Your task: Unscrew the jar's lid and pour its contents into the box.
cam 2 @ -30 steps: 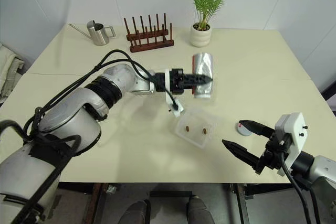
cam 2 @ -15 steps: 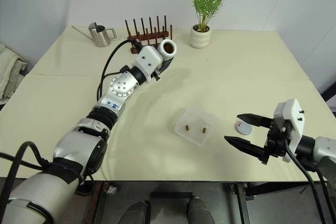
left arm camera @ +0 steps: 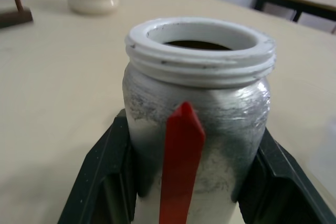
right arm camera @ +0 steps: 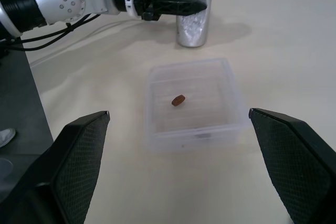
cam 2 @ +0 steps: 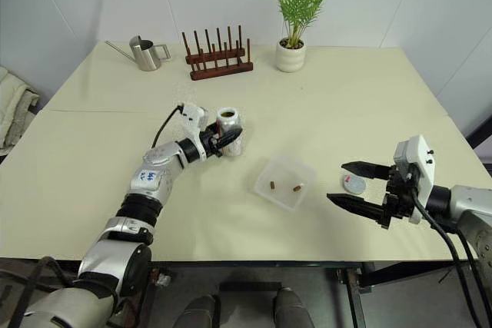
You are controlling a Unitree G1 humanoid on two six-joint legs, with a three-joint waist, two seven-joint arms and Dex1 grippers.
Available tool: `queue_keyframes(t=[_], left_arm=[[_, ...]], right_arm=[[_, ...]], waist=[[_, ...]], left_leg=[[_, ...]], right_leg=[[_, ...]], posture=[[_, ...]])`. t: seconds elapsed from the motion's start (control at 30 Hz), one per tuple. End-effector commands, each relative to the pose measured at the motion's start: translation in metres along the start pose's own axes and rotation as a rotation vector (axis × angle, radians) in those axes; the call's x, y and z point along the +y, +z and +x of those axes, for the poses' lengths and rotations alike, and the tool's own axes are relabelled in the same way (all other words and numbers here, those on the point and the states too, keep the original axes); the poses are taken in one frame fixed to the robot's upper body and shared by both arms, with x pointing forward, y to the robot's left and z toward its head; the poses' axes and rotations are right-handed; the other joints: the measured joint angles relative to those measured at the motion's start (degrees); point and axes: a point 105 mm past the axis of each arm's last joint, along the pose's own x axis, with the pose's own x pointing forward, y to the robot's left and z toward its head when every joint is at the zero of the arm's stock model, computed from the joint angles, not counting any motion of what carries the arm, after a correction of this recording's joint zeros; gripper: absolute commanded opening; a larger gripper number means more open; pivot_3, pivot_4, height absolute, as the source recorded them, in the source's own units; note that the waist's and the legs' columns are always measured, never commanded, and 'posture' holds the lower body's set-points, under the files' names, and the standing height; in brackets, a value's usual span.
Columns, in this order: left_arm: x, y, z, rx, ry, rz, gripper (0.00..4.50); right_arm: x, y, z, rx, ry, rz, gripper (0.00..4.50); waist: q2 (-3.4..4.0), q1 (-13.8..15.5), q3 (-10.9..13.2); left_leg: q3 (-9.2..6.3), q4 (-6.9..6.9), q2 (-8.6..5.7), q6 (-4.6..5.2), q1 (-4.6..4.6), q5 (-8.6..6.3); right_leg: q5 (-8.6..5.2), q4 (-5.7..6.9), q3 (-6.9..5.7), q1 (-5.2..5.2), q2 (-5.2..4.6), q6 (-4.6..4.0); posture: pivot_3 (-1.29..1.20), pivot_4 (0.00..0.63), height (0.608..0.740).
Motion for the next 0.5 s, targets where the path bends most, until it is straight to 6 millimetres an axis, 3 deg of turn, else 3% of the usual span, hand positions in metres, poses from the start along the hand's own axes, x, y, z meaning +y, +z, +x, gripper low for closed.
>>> queue_keyframes(t=[0.03,0.13,0.4,0.5], left_arm=[[-0.002,0.014,-0.002,-0.032,-0.021,0.064,1.93],[-0.002,0.012,-0.004,-0.024,-0.022,0.086,1.93],[-0.009,0.014,-0.007,-0.011,-0.055,0.145,4.48],[-0.012,0.018,-0.010,-0.013,-0.065,0.196,4.48]], right_arm=[[0.000,0.004,0.000,-0.013,0.007,-0.028,4.48],[0.001,0.002,0.002,-0.012,0.007,-0.024,4.48],[0.001,0.000,0.002,-0.002,-0.007,-0.029,4.50],[0.002,0.000,0.003,-0.001,-0.009,-0.033,4.50]], waist=[[0.00,0.0,0.0],[0.00,0.0,0.0],[0.01,0.0,0.0],[0.01,-0.1,0.0]], left_leg=[[0.00,0.01,0.00,0.00,0.00,0.00],[0.00,0.02,0.00,0.00,0.00,0.00],[0.00,-0.02,0.01,0.00,-0.02,0.00],[0.00,-0.02,0.01,0.00,-0.02,0.00]], right_leg=[[0.01,0.00,0.00,0.00,0.00,0.00],[0.01,-0.01,0.00,0.00,0.00,0.00],[0.01,-0.08,0.01,0.00,0.00,0.00],[0.02,-0.08,0.01,-0.01,0.00,0.00]], posture=[[0.00,0.150,0.740],[0.00,0.150,0.740],[0.00,0.150,0.740],[0.00,0.150,0.740]])
